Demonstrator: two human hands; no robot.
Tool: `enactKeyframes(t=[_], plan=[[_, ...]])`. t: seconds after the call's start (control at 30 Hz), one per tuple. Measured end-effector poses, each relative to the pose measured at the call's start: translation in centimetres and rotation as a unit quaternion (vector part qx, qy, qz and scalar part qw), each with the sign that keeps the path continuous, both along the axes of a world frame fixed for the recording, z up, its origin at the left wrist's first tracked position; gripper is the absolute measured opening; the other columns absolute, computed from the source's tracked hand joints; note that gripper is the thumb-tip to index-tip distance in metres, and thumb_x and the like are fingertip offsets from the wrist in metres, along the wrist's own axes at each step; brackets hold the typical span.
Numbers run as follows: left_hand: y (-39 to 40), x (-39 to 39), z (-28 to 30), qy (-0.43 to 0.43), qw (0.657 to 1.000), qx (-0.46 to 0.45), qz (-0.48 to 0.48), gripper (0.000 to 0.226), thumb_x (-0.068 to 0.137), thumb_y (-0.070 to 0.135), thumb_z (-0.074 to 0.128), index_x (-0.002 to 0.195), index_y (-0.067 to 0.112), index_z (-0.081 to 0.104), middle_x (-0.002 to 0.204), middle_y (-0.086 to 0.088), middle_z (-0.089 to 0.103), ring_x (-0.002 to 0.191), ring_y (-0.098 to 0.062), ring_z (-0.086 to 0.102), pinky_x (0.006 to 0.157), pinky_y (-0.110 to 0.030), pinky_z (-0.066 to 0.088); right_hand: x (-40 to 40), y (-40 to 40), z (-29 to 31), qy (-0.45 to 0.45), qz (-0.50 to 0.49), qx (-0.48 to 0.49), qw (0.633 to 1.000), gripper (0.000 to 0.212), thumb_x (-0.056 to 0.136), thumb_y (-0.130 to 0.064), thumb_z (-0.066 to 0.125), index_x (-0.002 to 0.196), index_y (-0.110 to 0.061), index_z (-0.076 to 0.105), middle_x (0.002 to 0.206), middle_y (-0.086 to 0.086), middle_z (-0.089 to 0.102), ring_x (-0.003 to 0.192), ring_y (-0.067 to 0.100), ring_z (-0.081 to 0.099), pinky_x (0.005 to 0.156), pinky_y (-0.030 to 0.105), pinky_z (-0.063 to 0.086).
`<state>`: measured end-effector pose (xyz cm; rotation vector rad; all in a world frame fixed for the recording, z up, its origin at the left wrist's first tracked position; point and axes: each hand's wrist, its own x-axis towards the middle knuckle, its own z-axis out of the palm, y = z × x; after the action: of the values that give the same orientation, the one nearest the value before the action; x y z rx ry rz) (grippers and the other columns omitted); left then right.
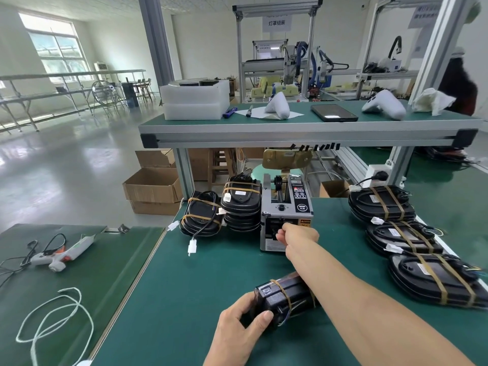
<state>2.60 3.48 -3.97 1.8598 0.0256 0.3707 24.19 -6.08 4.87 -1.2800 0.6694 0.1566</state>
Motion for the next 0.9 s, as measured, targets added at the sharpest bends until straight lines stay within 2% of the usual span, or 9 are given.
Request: enactKeyframes(t=[0.3, 0.4, 0.53, 0.6, 0.63, 0.7, 0.77, 0.83, 0.9], plan=[[-0.1, 0.0, 0.1, 0.000, 1.000, -0.006, -0.002, 0.041, 0.084, 0.054, 0.075, 0.125, 0.059, 0.067, 0.119, 0.018, 0.078, 0.117, -0.002, 0.071, 0.098, -0.011, 0.048, 0.4, 0.5, -0.3, 0.004, -0.016, -0.021, 1.000, 0.019, 0.085, -0.002, 0.077, 0.079, -0.003, 0.059, 0.038, 0.004, 0.060, 0.039, 0.017, 0.063, 0.042, 0.024, 0.048], [-0.1, 0.0, 0.2, 0.000, 1.000, -0.006, -0.005, 0.041, 0.085, 0.051, 0.075, 0.125, 0.057, 0.068, 0.119, 0.018, 0.078, 0.118, -0.002, 0.071, 0.098, -0.011, 0.047, 0.2, 0.0, 0.1, -0.001, -0.001, -0.042, 0.999, 0.020, 0.085, -0.002, 0.077, 0.078, -0.002, 0.058, 0.041, 0.006, 0.061, 0.039, 0.016, 0.062, 0.042, 0.024, 0.047], [-0.1, -0.1, 0.3, 0.002, 1.000, -0.009, -0.004, 0.041, 0.085, 0.053, 0.075, 0.125, 0.058, 0.068, 0.120, 0.019, 0.078, 0.118, -0.002, 0.070, 0.098, -0.011, 0.047, -1.5, -1.9, 1.7, 0.012, 0.113, -0.057, 0.992, 0.013, 0.085, 0.000, 0.073, 0.097, 0.000, 0.067, 0.067, 0.009, 0.071, 0.042, 0.014, 0.063, 0.037, 0.017, 0.042], [0.0, -0.1, 0.2, 0.001, 1.000, -0.009, -0.004, 0.041, 0.085, 0.053, 0.076, 0.125, 0.057, 0.068, 0.119, 0.019, 0.078, 0.118, -0.002, 0.071, 0.098, -0.012, 0.048, -3.1, -3.1, 2.7, -0.042, 0.201, -0.096, 0.974, 0.001, 0.086, -0.002, 0.072, 0.087, -0.003, 0.070, 0.070, 0.009, 0.072, 0.043, 0.013, 0.064, 0.039, 0.015, 0.042], [0.0, -0.1, 0.1, -0.001, 1.000, -0.010, -0.005, 0.041, 0.085, 0.052, 0.077, 0.125, 0.056, 0.069, 0.119, 0.019, 0.078, 0.118, -0.003, 0.071, 0.099, -0.014, 0.049, -3.9, -3.7, 3.0, -0.097, 0.235, -0.128, 0.959, 0.008, 0.087, -0.004, 0.071, 0.079, -0.005, 0.071, 0.069, 0.009, 0.072, 0.045, 0.011, 0.065, 0.044, 0.016, 0.046], [0.0, -0.1, 0.0, 0.000, 1.000, -0.012, -0.004, 0.040, 0.086, 0.049, 0.077, 0.125, 0.055, 0.070, 0.120, 0.019, 0.078, 0.118, -0.003, 0.071, 0.102, -0.017, 0.050, -6.3, -5.3, 3.6, -0.224, 0.266, -0.223, 0.911, 0.017, 0.088, -0.014, 0.070, 0.071, -0.015, 0.073, 0.069, 0.000, 0.074, 0.055, 0.007, 0.068, 0.061, 0.021, 0.053], [0.0, 0.0, -0.1, 0.001, 1.000, -0.017, -0.001, 0.038, 0.087, 0.048, 0.076, 0.124, 0.054, 0.071, 0.120, 0.018, 0.078, 0.118, -0.004, 0.071, 0.102, -0.018, 0.051, -9.4, -6.9, 3.8, -0.323, 0.262, -0.296, 0.860, 0.012, 0.087, -0.028, 0.070, 0.076, -0.025, 0.074, 0.076, -0.011, 0.074, 0.070, 0.000, 0.068, 0.069, 0.014, 0.051], [-0.2, -0.1, 0.1, 0.001, 1.000, -0.021, -0.002, 0.035, 0.089, 0.057, 0.076, 0.124, 0.053, 0.071, 0.119, 0.017, 0.078, 0.117, -0.005, 0.072, 0.099, -0.016, 0.051, -12.4, -7.9, 3.4, -0.370, 0.261, -0.319, 0.833, 0.006, 0.087, -0.036, 0.073, 0.081, -0.034, 0.074, 0.094, -0.021, 0.072, 0.094, -0.006, 0.065, 0.077, 0.009, 0.045], [-0.2, -0.3, 0.3, -0.002, 1.000, -0.024, -0.001, 0.041, 0.087, 0.068, 0.074, 0.124, 0.051, 0.072, 0.120, 0.016, 0.078, 0.116, -0.006, 0.072, 0.100, -0.019, 0.052, -14.7, -8.2, 2.4, -0.366, 0.271, -0.320, 0.831, 0.008, 0.086, -0.033, 0.077, 0.080, -0.037, 0.074, 0.112, -0.028, 0.068, 0.120, -0.012, 0.053, 0.094, 0.016, 0.039]])
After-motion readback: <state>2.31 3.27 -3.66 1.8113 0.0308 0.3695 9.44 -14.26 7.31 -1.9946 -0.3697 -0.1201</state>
